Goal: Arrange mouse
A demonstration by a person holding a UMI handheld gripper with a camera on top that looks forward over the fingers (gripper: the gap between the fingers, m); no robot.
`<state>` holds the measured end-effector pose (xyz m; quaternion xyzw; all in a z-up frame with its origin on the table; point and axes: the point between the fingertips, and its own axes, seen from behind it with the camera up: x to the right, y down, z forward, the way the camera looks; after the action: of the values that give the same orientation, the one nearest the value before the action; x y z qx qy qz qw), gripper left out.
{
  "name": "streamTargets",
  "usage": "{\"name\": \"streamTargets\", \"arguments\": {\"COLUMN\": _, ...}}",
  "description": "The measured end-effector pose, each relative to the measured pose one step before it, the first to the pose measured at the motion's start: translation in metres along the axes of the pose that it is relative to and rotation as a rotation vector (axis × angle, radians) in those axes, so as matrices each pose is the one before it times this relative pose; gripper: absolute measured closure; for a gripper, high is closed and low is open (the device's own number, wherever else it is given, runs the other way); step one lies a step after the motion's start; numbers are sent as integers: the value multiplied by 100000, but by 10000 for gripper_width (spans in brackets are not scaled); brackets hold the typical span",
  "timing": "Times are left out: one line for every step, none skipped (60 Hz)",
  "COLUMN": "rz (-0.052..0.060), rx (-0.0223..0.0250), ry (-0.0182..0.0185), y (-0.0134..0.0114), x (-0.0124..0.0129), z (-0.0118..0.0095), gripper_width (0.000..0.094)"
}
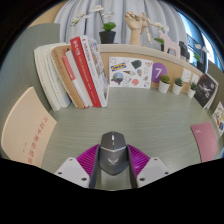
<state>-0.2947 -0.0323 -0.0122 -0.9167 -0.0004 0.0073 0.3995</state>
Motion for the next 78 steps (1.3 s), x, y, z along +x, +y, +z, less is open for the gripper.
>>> {"name": "streamTargets", "arguments": {"rz": -582, "rx": -297, "ry": -288, "y": 15, "x": -32, "z": -9, "gripper_width": 462}}
{"name": "streamTargets", "arguments": {"rz": -565, "rx": -49, "ry": -489, "y": -46, "x": -64, "z": 13, "gripper_width": 479}}
{"name": "streamTargets", "arguments": {"rz": -852, "rx": -263, "ry": -490, "y": 41, "x": -51, "z": 12, "gripper_width": 479}}
{"name": "streamTargets", "arguments": {"rz": -873, "rx": -91, "ry": -713, "y": -23, "x": -89, "z": 18, "gripper_width": 513}}
{"name": "streamTargets", "arguments": {"rz": -923, "rx": -414, "ry": -632, "y": 59, "x": -18, "z": 22, "gripper_width": 527}}
{"name": "streamTargets", "arguments": {"rz": -388, "rx": -309, "ry": -686, "y": -10, "x": -44, "z": 19, "gripper_width": 547}}
{"name": "streamTargets", "arguments": {"rz": -104, "rx": -279, "ry": -815, "y": -38, "x": -47, "z": 44, "gripper_width": 555}}
{"name": "streamTargets", "arguments": {"rz": -329, "rx": -622, "ry": -706, "y": 18, "x": -3, "z": 39, "gripper_width": 562}}
{"name": "streamTargets", "arguments": {"rz": -464, "rx": -243, "ry": -686, "y": -72, "x": 2, "z": 32, "gripper_width": 583}}
{"name": "streamTargets", "arguments": {"rz": -777, "rx": -602, "ry": -533, "y": 4, "x": 55, "z": 49, "gripper_width": 592}}
{"name": "streamTargets", "arguments": {"rz": -637, "rx": -471, "ry": -613, "y": -44, "x": 19, "z": 48, "gripper_width": 593}}
{"name": "streamTargets", "arguments": {"rz": -357, "rx": -635, "ry": -543, "y": -29, "x": 40, "z": 49, "gripper_width": 593}}
{"name": "streamTargets", "arguments": {"rz": 4, "rx": -706, "ry": -666, "y": -55, "x": 67, "z": -25, "gripper_width": 594}}
{"name": "streamTargets", "arguments": {"rz": 227, "rx": -371, "ry": -664, "y": -187, "x": 36, "z": 25, "gripper_width": 595}}
{"name": "streamTargets", "arguments": {"rz": 134, "rx": -593, "ry": -813, "y": -170, "x": 50, "z": -17, "gripper_width": 594}}
{"name": "streamTargets", "arguments": {"rz": -336, "rx": -302, "ry": -932, "y": -267, "x": 31, "z": -96, "gripper_width": 594}}
{"name": "streamTargets", "arguments": {"rz": -817, "rx": 556, "ry": -1107, "y": -505, "x": 46, "z": -196, "gripper_width": 593}}
{"name": "streamTargets", "arguments": {"rz": -490, "rx": 944, "ry": -784, "y": -651, "x": 160, "z": -280, "gripper_width": 593}}
{"name": "streamTargets", "arguments": {"rz": -1, "rx": 1096, "ry": -398, "y": -768, "x": 280, "z": -394, "gripper_width": 593}}
{"name": "streamTargets", "arguments": {"rz": 4, "rx": 1673, "ry": -597, "y": -986, "x": 280, "z": -499, "gripper_width": 593}}
{"name": "streamTargets", "arguments": {"rz": -104, "rx": 2216, "ry": -973, "y": -1156, "x": 248, "z": -629, "gripper_width": 592}}
{"name": "streamTargets", "arguments": {"rz": -29, "rx": 2380, "ry": -720, "y": -1297, "x": 178, "z": -703, "gripper_width": 591}}
{"name": "streamTargets", "arguments": {"rz": 42, "rx": 2631, "ry": -1188, "y": -1255, "x": 462, "z": -865, "gripper_width": 592}}
{"name": "streamTargets", "arguments": {"rz": 93, "rx": 2403, "ry": -473, "y": -1394, "x": 488, "z": -790, "gripper_width": 593}}
{"name": "streamTargets", "arguments": {"rz": -236, "rx": 2477, "ry": -417, "y": -1462, "x": 560, "z": -833, "gripper_width": 592}}
{"name": "streamTargets", "arguments": {"rz": -436, "rx": 2472, "ry": -336, "y": -1499, "x": 625, "z": -889, "gripper_width": 593}}
{"name": "streamTargets", "arguments": {"rz": -543, "rx": 2475, "ry": -161, "y": -1544, "x": 740, "z": -946, "gripper_width": 592}}
{"name": "streamTargets", "arguments": {"rz": -472, "rx": 2504, "ry": 190, "y": -1587, "x": 828, "z": -923, "gripper_width": 592}}
{"name": "streamTargets", "arguments": {"rz": -447, "rx": 2702, "ry": 358, "y": -1617, "x": 917, "z": -932, "gripper_width": 590}}
{"name": "streamTargets", "arguments": {"rz": -363, "rx": 2638, "ry": 710, "y": -1722, "x": 834, "z": -754, "gripper_width": 592}}
{"name": "streamTargets", "arguments": {"rz": -125, "rx": 2699, "ry": 545, "y": -1705, "x": 942, "z": -622, "gripper_width": 591}}
{"name": "streamTargets", "arguments": {"rz": -179, "rx": 2698, "ry": 133, "y": -1598, "x": 933, "z": -945, "gripper_width": 592}}
{"name": "streamTargets", "arguments": {"rz": -75, "rx": 2779, "ry": -321, "y": -1651, "x": 1076, "z": -1174, "gripper_width": 593}}
{"name": "streamTargets", "arguments": {"rz": -120, "rx": 2934, "ry": 151, "y": -1618, "x": 998, "z": -903, "gripper_width": 592}}
{"name": "streamTargets", "arguments": {"rz": -31, "rx": 2726, "ry": 244, "y": -1551, "x": 1023, "z": -808, "gripper_width": 592}}
{"name": "streamTargets", "arguments": {"rz": 35, "rx": 2538, "ry": 354, "y": -1435, "x": 1073, "z": -805, "gripper_width": 592}}
{"name": "streamTargets", "arguments": {"rz": -20, "rx": 2411, "ry": 501, "y": -1343, "x": 1078, "z": -770, "gripper_width": 592}}
{"name": "streamTargets", "arguments": {"rz": -95, "rx": 2284, "ry": 591, "y": -1264, "x": 1142, "z": -696, "gripper_width": 593}}
{"name": "streamTargets", "arguments": {"rz": -251, "rx": 2157, "ry": 607, "y": -1207, "x": 1165, "z": -655, "gripper_width": 592}}
{"name": "streamTargets", "arguments": {"rz": -295, "rx": 2221, "ry": 1244, "y": -1047, "x": 1035, "z": -416, "gripper_width": 592}}
{"name": "streamTargets", "arguments": {"rz": -270, "rx": 1717, "ry": 883, "y": -900, "x": 1209, "z": -582, "gripper_width": 593}}
{"name": "streamTargets", "arguments": {"rz": -163, "rx": 1443, "ry": 895, "y": -800, "x": 1241, "z": -478, "gripper_width": 593}}
{"name": "streamTargets", "arguments": {"rz": -78, "rx": 597, "ry": 601, "y": -759, "x": 1348, "z": -368, "gripper_width": 593}}
{"name": "streamTargets", "arguments": {"rz": -162, "rx": 624, "ry": 976, "y": -492, "x": 1223, "z": -417, "gripper_width": 593}}
{"name": "streamTargets", "arguments": {"rz": -254, "rx": 292, "ry": 1067, "y": -366, "x": 1240, "z": -380, "gripper_width": 593}}
{"name": "streamTargets", "arguments": {"rz": -306, "rx": 82, "ry": 1276, "y": -262, "x": 1322, "z": -334, "gripper_width": 593}}
{"name": "streamTargets", "arguments": {"rz": -260, "rx": -89, "ry": 1624, "y": -147, "x": 1402, "z": -336, "gripper_width": 593}}
{"name": "streamTargets", "arguments": {"rz": -291, "rx": 68, "ry": 1722, "y": -138, "x": 1392, "z": -289, "gripper_width": 593}}
{"name": "streamTargets", "arguments": {"rz": -378, "rx": 123, "ry": 1431, "y": -88, "x": 1333, "z": -251, "gripper_width": 593}}
{"name": "streamTargets", "arguments": {"rz": -279, "rx": 106, "ry": 1054, "y": 17, "x": 1205, "z": -243, "gripper_width": 593}}
{"name": "streamTargets", "arguments": {"rz": 172, "rx": 342, "ry": 1099, "y": 341, "x": 1044, "z": -397, "gripper_width": 594}}
{"name": "streamTargets", "arguments": {"rz": 568, "rx": -193, "ry": 980, "y": 346, "x": 1086, "z": -147, "gripper_width": 593}}
{"name": "streamTargets", "arguments": {"rz": 903, "rx": -739, "ry": 731, "y": 203, "x": 1142, "z": -58, "gripper_width": 593}}
{"name": "streamTargets", "arguments": {"rz": 847, "rx": -441, "ry": 638, "y": 388, "x": 986, "z": -87, "gripper_width": 594}}
{"name": "streamTargets", "arguments": {"rz": 753, "rx": -470, "ry": 461, "y": 488, "x": 912, "z": -39, "gripper_width": 594}}
{"name": "streamTargets", "arguments": {"rz": 542, "rx": -808, "ry": 501, "y": 635, "x": 850, "z": 3, "gripper_width": 595}}
{"name": "streamTargets", "arguments": {"rz": 408, "rx": -1314, "ry": 538, "y": 870, "x": 867, "z": 28, "gripper_width": 595}}
{"name": "streamTargets", "arguments": {"rz": 174, "rx": -1775, "ry": 689, "y": 1038, "x": 860, "z": 46, "gripper_width": 596}}
{"name": "streamTargets", "arguments": {"rz": -108, "rx": -1683, "ry": 927, "y": 1431, "x": 665, "z": 60, "gripper_width": 596}}
{"name": "streamTargets", "arguments": {"rz": -490, "rx": -2121, "ry": 781, "y": 1081, "x": 847, "z": 216, "gripper_width": 595}}
{"name": "streamTargets", "arguments": {"rz": -881, "rx": -2215, "ry": 730, "y": 1238, "x": 705, "z": 138, "gripper_width": 596}}
{"name": "streamTargets", "arguments": {"rz": -1046, "rx": -2347, "ry": 682, "y": 1342, "x": 622, "z": 240, "gripper_width": 596}}
{"name": "streamTargets", "arguments": {"rz": -988, "rx": -2484, "ry": 511, "y": 1432, "x": 514, "z": 281, "gripper_width": 596}}
{"name": "streamTargets", "arguments": {"rz": -774, "rx": -2438, "ry": 236, "y": 1473, "x": 374, "z": 361, "gripper_width": 596}}
{"name": "streamTargets", "arguments": {"rz": -514, "rx": -2367, "ry": 73, "y": 1464, "x": 263, "z": 384, "gripper_width": 596}}
{"name": "streamTargets", "arguments": {"rz": -193, "rx": -2403, "ry": -80, "y": 1502, "x": 200, "z": 430, "gripper_width": 596}}
{"name": "streamTargets", "arguments": {"rz": 262, "rx": -2650, "ry": -64, "y": 1550, "x": 143, "z": 479, "gripper_width": 598}}
{"name": "streamTargets", "arguments": {"rz": 407, "rx": -2603, "ry": -100, "y": 1736, "x": 31, "z": 504, "gripper_width": 597}}
{"name": "streamTargets", "arguments": {"rz": 232, "rx": -2626, "ry": -281, "y": 1556, "x": 56, "z": 515, "gripper_width": 597}}
{"name": "streamTargets", "arguments": {"rz": -244, "rx": -2000, "ry": -154, "y": 1575, "x": -50, "z": 506, "gripper_width": 597}}
{"name": "streamTargets", "arguments": {"rz": -523, "rx": -2446, "ry": -314, "y": 1407, "x": 83, "z": 533, "gripper_width": 597}}
{"name": "streamTargets", "arguments": {"rz": -256, "rx": -2268, "ry": 25, "y": 1489, "x": 149, "z": 638, "gripper_width": 597}}
{"name": "streamTargets", "arguments": {"rz": -223, "rx": -2276, "ry": 252, "y": 1369, "x": 125, "z": 552, "gripper_width": 597}}
{"name": "streamTargets", "arguments": {"rz": -233, "rx": -2108, "ry": 140, "y": 1262, "x": 27, "z": 526, "gripper_width": 597}}
{"name": "streamTargets", "arguments": {"rz": -332, "rx": -2005, "ry": -170, "y": 1207, "x": -58, "z": 525, "gripper_width": 598}}
{"name": "streamTargets", "arguments": {"rz": -271, "rx": -2126, "ry": -237, "y": 1201, "x": -96, "z": 501, "gripper_width": 597}}
{"name": "streamTargets", "arguments": {"rz": -124, "rx": -2186, "ry": -217, "y": 1156, "x": -96, "z": 486, "gripper_width": 597}}
{"name": "streamTargets", "arguments": {"rz": -126, "rx": -1862, "ry": -285, "y": 1038, "x": -111, "z": 454, "gripper_width": 597}}
